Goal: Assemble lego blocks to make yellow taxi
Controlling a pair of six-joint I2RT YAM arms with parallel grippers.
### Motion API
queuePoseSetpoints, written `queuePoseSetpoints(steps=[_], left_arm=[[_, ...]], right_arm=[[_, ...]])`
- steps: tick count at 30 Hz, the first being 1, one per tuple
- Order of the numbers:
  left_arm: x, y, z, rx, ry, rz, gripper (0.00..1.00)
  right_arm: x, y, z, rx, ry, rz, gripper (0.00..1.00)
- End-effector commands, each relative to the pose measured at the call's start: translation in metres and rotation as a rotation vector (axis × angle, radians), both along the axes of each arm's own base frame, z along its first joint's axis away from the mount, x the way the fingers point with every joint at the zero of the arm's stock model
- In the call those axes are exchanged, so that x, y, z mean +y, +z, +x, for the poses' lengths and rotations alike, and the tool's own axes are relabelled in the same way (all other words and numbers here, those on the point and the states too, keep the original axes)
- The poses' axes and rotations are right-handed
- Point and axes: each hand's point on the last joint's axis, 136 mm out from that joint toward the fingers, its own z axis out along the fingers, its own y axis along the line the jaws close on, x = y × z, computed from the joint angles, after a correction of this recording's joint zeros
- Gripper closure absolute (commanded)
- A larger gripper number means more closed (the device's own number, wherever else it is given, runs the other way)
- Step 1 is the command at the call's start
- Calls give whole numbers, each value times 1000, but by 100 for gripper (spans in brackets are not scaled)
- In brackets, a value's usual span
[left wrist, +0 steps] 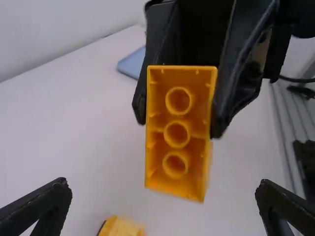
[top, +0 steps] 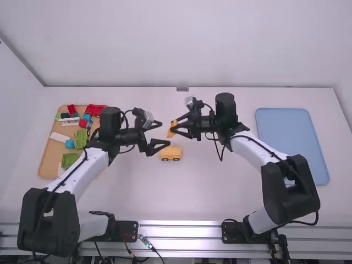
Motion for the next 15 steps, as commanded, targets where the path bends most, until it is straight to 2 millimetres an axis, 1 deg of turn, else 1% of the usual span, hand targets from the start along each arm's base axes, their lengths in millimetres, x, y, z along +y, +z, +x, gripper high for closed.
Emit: queuePoseSetpoints(steps=[1, 3, 4, 6, 8, 9, 11, 13, 15], left_arm=[[9, 6, 13, -47, 97, 59, 1], [13, 5, 18, -48, 135, 81, 1], [15, 6, 21, -50, 155, 94, 1], [21, 5, 27, -46, 197, 122, 1], [24, 4, 30, -43, 218, 136, 1], [26, 2, 31, -38, 233, 146, 1], [30, -1, 35, -35, 261, 166, 1], [31, -2, 36, -31, 272, 173, 1], [31, -3, 35, -25, 270, 174, 1]], right_arm=[[-14, -4, 30, 90, -141, -37, 87], [-23, -13, 40, 147, -213, -69, 89], [-32, -22, 48, 193, -275, -101, 89], [-57, -51, 65, 322, -446, -229, 94], [-74, -66, 69, 378, -526, -326, 96], [-86, -75, 69, 417, -578, -405, 96], [-101, -81, 66, 457, -636, -528, 97], [-111, -81, 64, 463, -677, -616, 98], [-124, -82, 59, 472, -739, -746, 99]])
